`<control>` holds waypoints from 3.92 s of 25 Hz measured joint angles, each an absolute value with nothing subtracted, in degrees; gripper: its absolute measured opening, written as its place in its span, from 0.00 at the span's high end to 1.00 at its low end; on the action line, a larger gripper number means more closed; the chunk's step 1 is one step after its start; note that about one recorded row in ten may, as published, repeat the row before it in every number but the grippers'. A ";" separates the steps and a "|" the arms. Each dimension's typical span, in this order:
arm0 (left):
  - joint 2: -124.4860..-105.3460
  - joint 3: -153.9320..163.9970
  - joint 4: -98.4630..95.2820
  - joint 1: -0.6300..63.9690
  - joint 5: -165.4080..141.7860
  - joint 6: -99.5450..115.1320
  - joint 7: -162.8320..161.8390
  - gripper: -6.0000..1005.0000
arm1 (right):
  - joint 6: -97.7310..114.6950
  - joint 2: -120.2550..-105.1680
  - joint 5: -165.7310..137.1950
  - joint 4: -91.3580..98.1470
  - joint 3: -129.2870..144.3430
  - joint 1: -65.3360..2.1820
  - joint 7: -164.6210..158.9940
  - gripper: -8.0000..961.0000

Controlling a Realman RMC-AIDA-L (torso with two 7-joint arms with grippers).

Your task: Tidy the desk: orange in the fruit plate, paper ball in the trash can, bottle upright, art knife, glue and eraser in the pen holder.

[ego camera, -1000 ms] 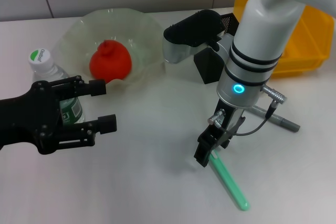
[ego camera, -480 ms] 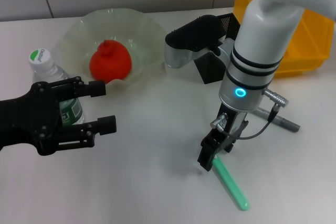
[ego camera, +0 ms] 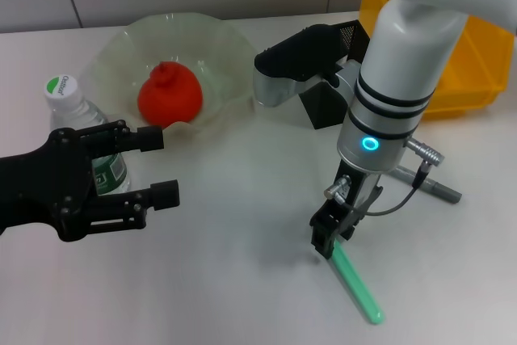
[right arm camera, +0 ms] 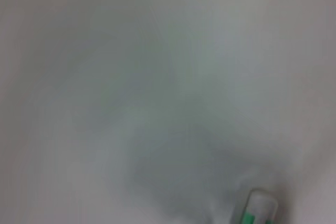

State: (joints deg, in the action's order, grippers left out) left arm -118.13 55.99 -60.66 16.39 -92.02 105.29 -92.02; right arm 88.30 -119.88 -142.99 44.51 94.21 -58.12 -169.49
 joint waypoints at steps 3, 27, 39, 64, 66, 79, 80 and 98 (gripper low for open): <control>-118.13 55.99 -60.64 16.41 -92.02 105.29 -92.02 0.22 | 88.29 -119.88 -142.99 44.49 94.39 -58.12 -169.48 0.55; -118.12 55.90 -60.56 16.34 -92.02 105.28 -92.02 0.22 | 88.56 -119.88 -142.99 44.44 94.45 -57.94 -169.45 0.79; -118.12 55.90 -60.55 16.17 -92.02 105.45 -92.02 0.22 | 88.78 -119.88 -142.44 45.13 94.49 -57.74 -169.45 0.79; -118.12 55.81 -60.39 16.02 -92.02 105.59 -92.02 0.22 | 88.42 -119.88 -141.58 43.92 94.48 -57.39 -169.44 0.68; -118.12 55.81 -60.38 16.01 -92.03 105.65 -92.02 0.22 | 88.41 -119.88 -141.57 43.84 94.49 -57.39 -169.44 0.68; -118.13 55.81 -59.65 15.90 -92.03 105.64 -92.02 0.22 | 88.33 -119.88 -141.59 43.57 95.91 -57.69 -169.44 0.68; -118.12 55.81 -59.64 15.90 -92.03 105.64 -92.02 0.22 | 88.32 -119.88 -141.59 43.57 95.91 -57.73 -169.44 0.68; -118.12 55.81 -59.68 15.91 -91.69 105.71 -91.96 0.22 | 88.52 -119.88 -141.59 43.65 96.78 -57.72 -169.45 0.80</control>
State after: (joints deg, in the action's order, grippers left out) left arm -118.12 55.81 -59.68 15.91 -91.69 105.71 -91.96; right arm 88.52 -119.88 -141.59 43.65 96.78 -57.72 -169.45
